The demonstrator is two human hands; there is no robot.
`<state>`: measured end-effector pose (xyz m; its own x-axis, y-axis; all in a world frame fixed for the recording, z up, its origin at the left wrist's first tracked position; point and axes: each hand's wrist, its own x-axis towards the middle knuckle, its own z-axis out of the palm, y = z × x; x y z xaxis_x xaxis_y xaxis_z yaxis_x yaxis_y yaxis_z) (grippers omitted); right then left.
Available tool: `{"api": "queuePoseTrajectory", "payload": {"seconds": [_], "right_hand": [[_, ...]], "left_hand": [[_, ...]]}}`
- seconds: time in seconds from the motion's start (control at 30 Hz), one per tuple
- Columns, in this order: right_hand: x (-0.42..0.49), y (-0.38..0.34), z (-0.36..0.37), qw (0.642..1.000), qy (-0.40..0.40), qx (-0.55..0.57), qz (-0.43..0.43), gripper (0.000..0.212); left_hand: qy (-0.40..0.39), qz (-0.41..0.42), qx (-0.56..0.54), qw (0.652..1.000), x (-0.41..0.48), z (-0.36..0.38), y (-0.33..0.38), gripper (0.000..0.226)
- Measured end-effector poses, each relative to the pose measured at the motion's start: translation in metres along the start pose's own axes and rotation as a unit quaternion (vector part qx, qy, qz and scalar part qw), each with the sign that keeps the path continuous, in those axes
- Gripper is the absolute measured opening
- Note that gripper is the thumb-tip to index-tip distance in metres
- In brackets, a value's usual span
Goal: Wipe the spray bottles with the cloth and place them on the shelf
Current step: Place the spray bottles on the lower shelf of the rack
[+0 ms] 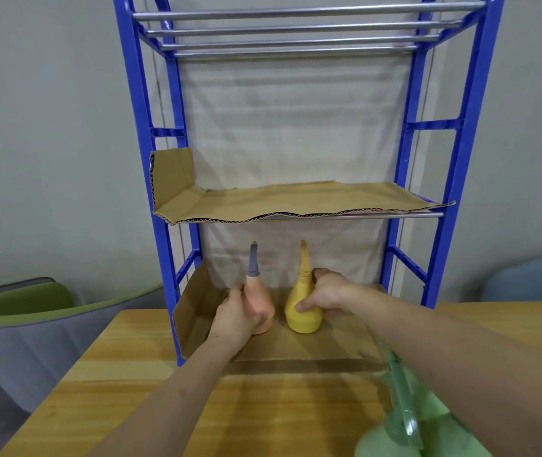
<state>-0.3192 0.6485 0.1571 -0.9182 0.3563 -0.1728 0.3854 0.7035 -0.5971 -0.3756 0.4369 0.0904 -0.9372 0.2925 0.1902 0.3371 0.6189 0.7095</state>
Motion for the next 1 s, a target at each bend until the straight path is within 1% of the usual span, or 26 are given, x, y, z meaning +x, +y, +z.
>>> {"api": "queuePoseTrajectory", "payload": {"seconds": [0.13, 0.23, 0.37, 0.47, 0.6, 0.7, 0.83, 0.93, 1.0], "right_hand": [[0.001, 0.002, 0.000, 1.000, -0.003, 0.013, 0.003, 0.072], [0.000, 0.002, 0.000, 1.000, -0.002, 0.020, -0.001, 0.079], [0.000, 0.003, 0.002, 0.999, -0.001, 0.040, 0.006, 0.069], [0.001, 0.003, 0.002, 0.999, -0.007, 0.041, 0.005, 0.067], [0.001, 0.002, 0.001, 1.000, -0.001, 0.026, 0.001, 0.077], [0.001, 0.002, 0.000, 1.000, -0.003, 0.017, 0.001, 0.080], [-0.003, 0.004, -0.006, 1.000, -0.013, 0.005, 0.010, 0.090], [-0.011, 0.008, -0.017, 1.000, 0.001, -0.005, 0.000, 0.091], [-0.019, 0.010, -0.026, 0.998, 0.019, -0.045, -0.024, 0.086]], "left_hand": [[0.007, 0.007, 0.009, 1.000, -0.001, 0.001, 0.001, 0.076], [0.008, 0.002, 0.006, 1.000, -0.002, 0.001, 0.002, 0.077], [0.008, -0.002, 0.009, 1.000, -0.002, 0.001, 0.004, 0.076], [0.010, -0.004, 0.010, 1.000, -0.003, 0.002, 0.004, 0.075], [0.011, -0.006, 0.008, 1.000, -0.002, 0.001, 0.005, 0.077], [0.011, -0.010, 0.004, 1.000, -0.002, 0.002, 0.004, 0.079], [0.010, -0.015, 0.002, 1.000, -0.005, -0.001, 0.004, 0.092], [0.013, -0.022, -0.011, 1.000, -0.009, -0.005, 0.006, 0.100], [0.012, -0.024, -0.008, 1.000, -0.014, -0.009, 0.009, 0.097]]}}
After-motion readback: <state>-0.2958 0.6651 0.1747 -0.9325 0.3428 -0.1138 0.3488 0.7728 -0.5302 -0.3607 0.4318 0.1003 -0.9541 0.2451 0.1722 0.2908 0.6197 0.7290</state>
